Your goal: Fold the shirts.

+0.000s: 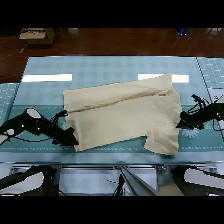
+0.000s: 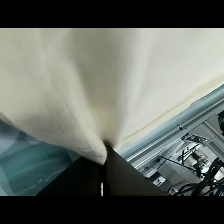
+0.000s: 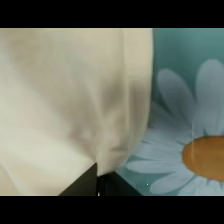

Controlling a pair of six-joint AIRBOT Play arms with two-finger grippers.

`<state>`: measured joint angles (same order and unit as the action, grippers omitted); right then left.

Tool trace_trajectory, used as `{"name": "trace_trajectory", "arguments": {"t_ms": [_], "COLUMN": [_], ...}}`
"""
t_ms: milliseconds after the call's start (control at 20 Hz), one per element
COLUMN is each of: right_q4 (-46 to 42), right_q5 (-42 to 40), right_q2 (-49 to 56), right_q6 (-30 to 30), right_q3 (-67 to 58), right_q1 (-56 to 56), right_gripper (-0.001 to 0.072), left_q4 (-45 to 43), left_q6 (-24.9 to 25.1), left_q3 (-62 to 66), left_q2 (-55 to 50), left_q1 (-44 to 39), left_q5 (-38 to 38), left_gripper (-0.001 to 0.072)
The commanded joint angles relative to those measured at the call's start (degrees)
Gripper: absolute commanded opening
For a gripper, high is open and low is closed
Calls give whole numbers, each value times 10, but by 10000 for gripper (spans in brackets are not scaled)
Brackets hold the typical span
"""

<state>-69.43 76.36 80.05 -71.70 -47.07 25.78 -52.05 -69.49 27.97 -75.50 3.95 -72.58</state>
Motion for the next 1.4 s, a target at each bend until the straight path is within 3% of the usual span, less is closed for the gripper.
{"name": "trace_trajectory", "arguments": {"t_ms": [0,150,250,350,500,700,1250,1300,1350], "right_q4": [13,98,206,248,248,248,269,268,269], "right_q5": [40,0,-82,-182,-252,-339,-392,-391,-390], "right_q2": [-20,-38,-38,-29,23,97,198,199,198], "right_q6": [43,37,30,14,2,-22,-26,-23,-21], "right_q3": [-19,-89,-140,-185,-247,-298,-311,-311,-311], "right_q1": [-5,-6,-13,-38,-90,-136,-165,-165,-165], "right_gripper": [19,20,19,19,19,18,22,68,167], "left_q4": [3,21,30,23,25,25,45,45,45], "left_q6": [28,17,13,7,-39,-64,-71,-71,-71], "left_q3": [28,110,170,209,223,224,224,224,224], "left_q2": [16,52,65,64,61,49,-52,-55,-56], "left_q1": [0,2,2,6,10,12,15,16,16], "left_q5": [37,39,42,71,154,234,363,364,362], "left_gripper": [22,22,22,22,22,22,23,24,37]}}
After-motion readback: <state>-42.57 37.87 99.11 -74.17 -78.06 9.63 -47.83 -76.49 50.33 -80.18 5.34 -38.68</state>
